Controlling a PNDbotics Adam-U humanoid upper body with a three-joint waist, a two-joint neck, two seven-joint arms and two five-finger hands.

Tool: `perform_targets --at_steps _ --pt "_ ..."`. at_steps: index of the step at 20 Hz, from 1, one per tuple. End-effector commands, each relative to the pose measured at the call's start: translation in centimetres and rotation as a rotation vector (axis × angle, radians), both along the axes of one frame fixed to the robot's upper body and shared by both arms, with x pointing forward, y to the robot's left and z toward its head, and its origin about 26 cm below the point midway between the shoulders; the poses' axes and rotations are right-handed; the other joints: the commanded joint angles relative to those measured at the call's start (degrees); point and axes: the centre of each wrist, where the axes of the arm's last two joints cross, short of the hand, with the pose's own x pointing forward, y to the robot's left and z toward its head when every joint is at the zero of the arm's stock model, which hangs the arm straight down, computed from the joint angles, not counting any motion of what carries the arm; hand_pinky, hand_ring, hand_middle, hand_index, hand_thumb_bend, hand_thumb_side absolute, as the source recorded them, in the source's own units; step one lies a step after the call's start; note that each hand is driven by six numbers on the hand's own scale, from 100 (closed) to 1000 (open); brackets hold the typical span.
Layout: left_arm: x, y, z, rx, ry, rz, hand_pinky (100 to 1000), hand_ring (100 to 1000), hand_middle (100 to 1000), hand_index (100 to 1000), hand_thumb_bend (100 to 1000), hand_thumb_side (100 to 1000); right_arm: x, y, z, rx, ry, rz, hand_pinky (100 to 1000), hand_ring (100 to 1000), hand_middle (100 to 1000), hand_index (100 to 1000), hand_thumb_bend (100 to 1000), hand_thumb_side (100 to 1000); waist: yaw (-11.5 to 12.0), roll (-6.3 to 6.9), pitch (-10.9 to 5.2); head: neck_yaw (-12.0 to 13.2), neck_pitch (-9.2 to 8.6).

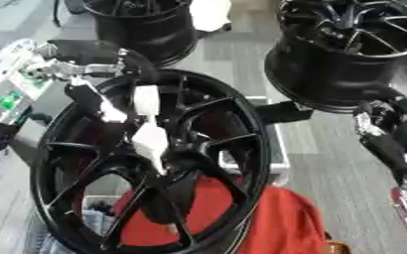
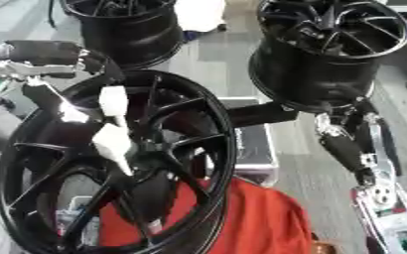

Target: Pull the pin out of the wheel hub.

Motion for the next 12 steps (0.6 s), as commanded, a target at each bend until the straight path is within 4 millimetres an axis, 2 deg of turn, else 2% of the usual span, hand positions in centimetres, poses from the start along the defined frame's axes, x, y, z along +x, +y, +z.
perform_targets --at_steps 1,9,12 --pt "0.1 0.1 0.7 0.338 0.037 -0.246 657 724 796 890 375 540 0.2 -0.1 0.9 -0.013 -0.026 0.008 655 642 765 868 100 262 -0.12 0.03 -0.57 0.24 -0.20" --pt "0.3 0.0 -0.3 0.367 0.052 -0.250 603 660 740 863 320 478 0.3 -0.1 0.9 -0.013 -0.026 0.010 655 642 765 869 100 262 -0.24 -0.03 -0.52 0.34 -0.18" --pt "0.4 0.0 -0.8 0.365 0.066 -0.252 572 620 700 861 268 419 0.3 -0.1 0.9 -0.012 -0.027 0.011 655 642 766 869 100 262 -0.27 -0.08 -0.49 0.30 -0.27"
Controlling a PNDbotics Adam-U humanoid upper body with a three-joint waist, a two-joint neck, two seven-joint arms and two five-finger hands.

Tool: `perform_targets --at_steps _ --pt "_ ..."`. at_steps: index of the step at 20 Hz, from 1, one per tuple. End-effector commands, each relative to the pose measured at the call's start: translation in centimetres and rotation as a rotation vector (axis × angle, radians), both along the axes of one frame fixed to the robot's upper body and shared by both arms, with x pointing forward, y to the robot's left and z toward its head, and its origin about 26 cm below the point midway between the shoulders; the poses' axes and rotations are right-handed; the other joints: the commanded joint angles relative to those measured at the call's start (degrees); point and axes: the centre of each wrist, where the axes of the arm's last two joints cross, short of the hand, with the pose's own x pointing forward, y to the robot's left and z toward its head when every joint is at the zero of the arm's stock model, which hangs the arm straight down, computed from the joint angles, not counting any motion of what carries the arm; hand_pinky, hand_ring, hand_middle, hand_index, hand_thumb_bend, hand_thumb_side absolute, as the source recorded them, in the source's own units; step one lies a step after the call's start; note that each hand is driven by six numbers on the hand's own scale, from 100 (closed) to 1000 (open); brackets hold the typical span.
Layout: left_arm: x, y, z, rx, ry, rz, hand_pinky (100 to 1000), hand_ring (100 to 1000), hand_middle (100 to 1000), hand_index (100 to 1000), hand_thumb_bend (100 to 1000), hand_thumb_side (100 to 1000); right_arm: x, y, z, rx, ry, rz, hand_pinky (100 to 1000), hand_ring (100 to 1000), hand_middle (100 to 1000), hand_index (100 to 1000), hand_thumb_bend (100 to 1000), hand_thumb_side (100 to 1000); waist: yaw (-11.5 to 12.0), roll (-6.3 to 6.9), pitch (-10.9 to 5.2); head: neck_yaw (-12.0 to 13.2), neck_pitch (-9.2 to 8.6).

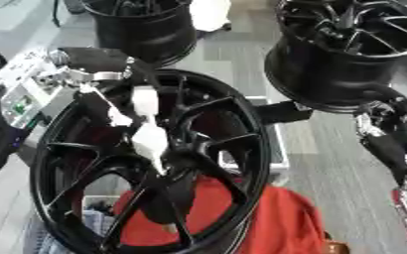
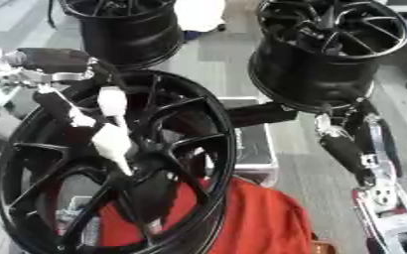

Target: Pull the pin out of the wheel hub.

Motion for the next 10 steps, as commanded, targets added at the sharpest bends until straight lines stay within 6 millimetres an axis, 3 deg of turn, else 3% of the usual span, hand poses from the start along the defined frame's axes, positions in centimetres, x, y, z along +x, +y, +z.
perform_targets --at_steps 1,3,6,8,10 --pt "0.11 0.32 0.50 0.340 0.058 -0.257 568 615 694 859 261 410 0.26 -0.20 0.92 -0.011 -0.027 0.006 655 642 766 869 100 262 0.00 -0.06 -0.52 0.09 -0.28" --pt "0.14 0.36 0.38 0.337 0.061 -0.258 550 593 673 849 221 369 0.26 -0.21 0.92 -0.011 -0.027 0.006 654 642 766 869 100 262 -0.02 -0.06 -0.50 0.11 -0.29" --pt "0.19 0.49 0.47 0.319 0.064 -0.257 466 510 585 802 100 217 0.26 -0.22 0.90 -0.011 -0.027 0.004 654 641 766 869 100 262 -0.03 -0.05 -0.49 0.10 -0.30" --pt "0.21 0.60 0.73 0.291 0.066 -0.257 405 459 533 765 100 136 0.26 -0.22 0.87 -0.010 -0.026 0.004 654 641 766 869 100 262 -0.04 -0.02 -0.50 0.09 -0.33" --pt "0.19 0.70 1.24 0.250 0.065 -0.258 346 404 479 720 100 122 0.26 -0.23 0.85 -0.009 -0.026 0.004 654 641 766 869 100 262 -0.06 0.00 -0.51 0.07 -0.35"
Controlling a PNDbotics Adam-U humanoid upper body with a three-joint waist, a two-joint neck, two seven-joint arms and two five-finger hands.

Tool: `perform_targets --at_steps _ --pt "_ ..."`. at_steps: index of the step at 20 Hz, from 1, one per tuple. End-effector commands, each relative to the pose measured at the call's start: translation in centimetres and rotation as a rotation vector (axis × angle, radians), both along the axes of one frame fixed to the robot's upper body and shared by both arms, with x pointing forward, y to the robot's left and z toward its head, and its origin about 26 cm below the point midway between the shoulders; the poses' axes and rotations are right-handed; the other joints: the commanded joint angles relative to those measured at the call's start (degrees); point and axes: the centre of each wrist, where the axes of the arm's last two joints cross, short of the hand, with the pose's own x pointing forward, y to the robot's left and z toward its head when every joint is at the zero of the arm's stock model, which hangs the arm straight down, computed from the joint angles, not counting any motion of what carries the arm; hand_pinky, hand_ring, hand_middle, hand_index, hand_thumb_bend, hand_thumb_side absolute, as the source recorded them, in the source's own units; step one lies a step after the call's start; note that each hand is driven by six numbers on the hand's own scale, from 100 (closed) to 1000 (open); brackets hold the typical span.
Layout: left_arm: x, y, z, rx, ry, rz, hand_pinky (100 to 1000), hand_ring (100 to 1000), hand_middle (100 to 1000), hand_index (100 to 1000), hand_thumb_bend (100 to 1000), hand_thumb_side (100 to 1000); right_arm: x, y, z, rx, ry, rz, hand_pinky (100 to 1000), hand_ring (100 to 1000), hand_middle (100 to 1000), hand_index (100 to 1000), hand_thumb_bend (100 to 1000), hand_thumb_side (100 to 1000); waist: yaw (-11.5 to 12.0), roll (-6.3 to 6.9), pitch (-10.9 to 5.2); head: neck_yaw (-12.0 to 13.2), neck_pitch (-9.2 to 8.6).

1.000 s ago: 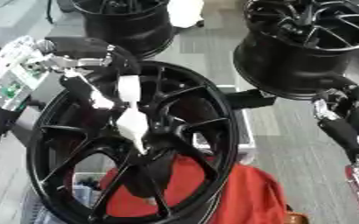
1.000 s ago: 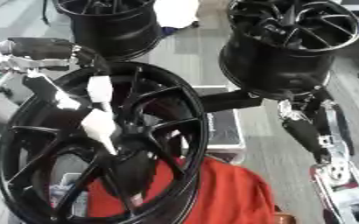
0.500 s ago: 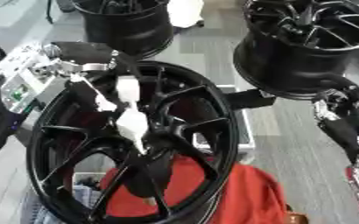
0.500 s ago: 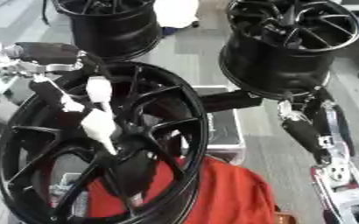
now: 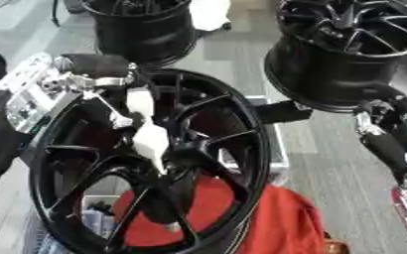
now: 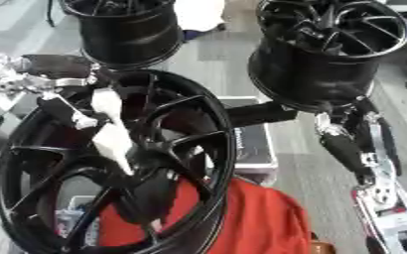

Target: Pull the pin out of the wheel hub.

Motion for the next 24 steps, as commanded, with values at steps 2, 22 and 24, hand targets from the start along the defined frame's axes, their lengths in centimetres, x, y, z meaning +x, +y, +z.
perform_targets --at_steps 2,22,24 --pt "0.0 0.8 2.5 0.236 0.025 -0.263 324 384 460 703 100 142 0.1 -0.3 0.7 -0.010 -0.021 0.001 654 641 766 869 100 262 -0.05 0.03 -0.65 0.09 -0.35" --pt "-8.2 17.5 10.0 -0.044 -0.171 0.245 367 406 489 736 100 106 0.0 -0.8 0.4 -0.007 -0.022 -0.027 655 642 766 869 100 261 1.30 0.69 -0.68 -1.55 -0.81" --pt "-9.2 20.4 7.6 -0.049 -0.132 0.372 381 415 499 746 100 111 0.0 -0.9 0.4 -0.006 -0.023 -0.034 655 642 766 869 100 261 1.42 0.61 -0.57 -1.79 -0.89"
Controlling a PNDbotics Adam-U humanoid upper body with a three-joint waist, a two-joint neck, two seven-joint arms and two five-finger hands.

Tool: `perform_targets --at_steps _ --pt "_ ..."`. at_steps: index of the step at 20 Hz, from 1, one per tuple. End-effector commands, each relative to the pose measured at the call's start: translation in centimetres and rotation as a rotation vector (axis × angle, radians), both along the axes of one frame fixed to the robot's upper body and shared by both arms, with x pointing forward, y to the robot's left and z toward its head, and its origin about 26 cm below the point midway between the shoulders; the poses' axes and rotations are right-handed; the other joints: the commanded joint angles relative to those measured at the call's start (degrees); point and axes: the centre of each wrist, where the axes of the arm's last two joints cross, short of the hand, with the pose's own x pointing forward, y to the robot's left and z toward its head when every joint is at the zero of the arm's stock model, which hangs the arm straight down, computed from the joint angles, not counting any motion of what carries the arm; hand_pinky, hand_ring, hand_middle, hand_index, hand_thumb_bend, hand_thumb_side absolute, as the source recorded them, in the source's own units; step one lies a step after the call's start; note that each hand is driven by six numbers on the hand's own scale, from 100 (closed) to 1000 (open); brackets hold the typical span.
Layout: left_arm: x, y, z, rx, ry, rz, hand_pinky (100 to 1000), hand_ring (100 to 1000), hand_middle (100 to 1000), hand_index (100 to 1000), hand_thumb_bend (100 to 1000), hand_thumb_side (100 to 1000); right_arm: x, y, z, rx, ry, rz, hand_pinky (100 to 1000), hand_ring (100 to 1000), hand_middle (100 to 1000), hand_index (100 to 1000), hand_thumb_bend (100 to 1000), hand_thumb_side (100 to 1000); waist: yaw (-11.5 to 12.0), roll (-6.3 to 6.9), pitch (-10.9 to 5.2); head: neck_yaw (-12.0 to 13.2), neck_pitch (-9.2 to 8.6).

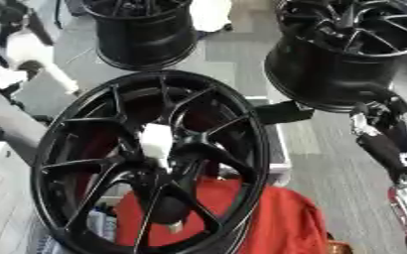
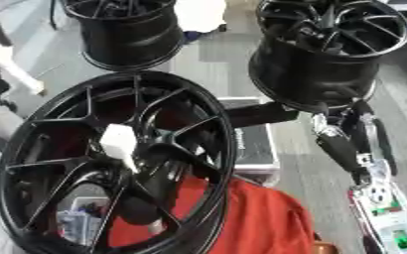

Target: Pull the pin out of the wheel hub.

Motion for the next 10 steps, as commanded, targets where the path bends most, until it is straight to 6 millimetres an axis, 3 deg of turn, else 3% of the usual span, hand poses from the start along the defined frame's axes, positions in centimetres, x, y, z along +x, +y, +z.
perform_targets --at_steps 1,4,6,10 --pt "-1.8 4.1 0.4 0.077 0.004 0.113 388 420 504 750 100 111 0.1 -0.5 0.8 -0.010 -0.028 -0.016 655 642 766 869 100 261 0.09 0.01 -0.39 -0.38 -0.81" --pt "-3.0 7.2 -3.3 0.061 0.066 0.254 445 456 538 783 100 100 0.1 -0.6 0.9 -0.008 -0.031 -0.024 655 642 766 869 100 261 0.19 0.08 -0.27 -0.56 -0.80" --pt "-3.6 8.8 -6.0 0.051 0.096 0.339 538 533 621 836 100 108 0.1 -0.6 0.8 -0.006 -0.030 -0.024 655 642 766 869 100 261 0.28 0.13 -0.26 -0.72 -0.79" --pt "-5.0 10.7 -10.7 0.043 0.089 0.503 704 755 816 928 352 583 0.1 -0.6 0.8 -0.002 -0.032 -0.028 655 642 766 870 100 261 0.21 0.03 -0.10 -0.74 -0.97"
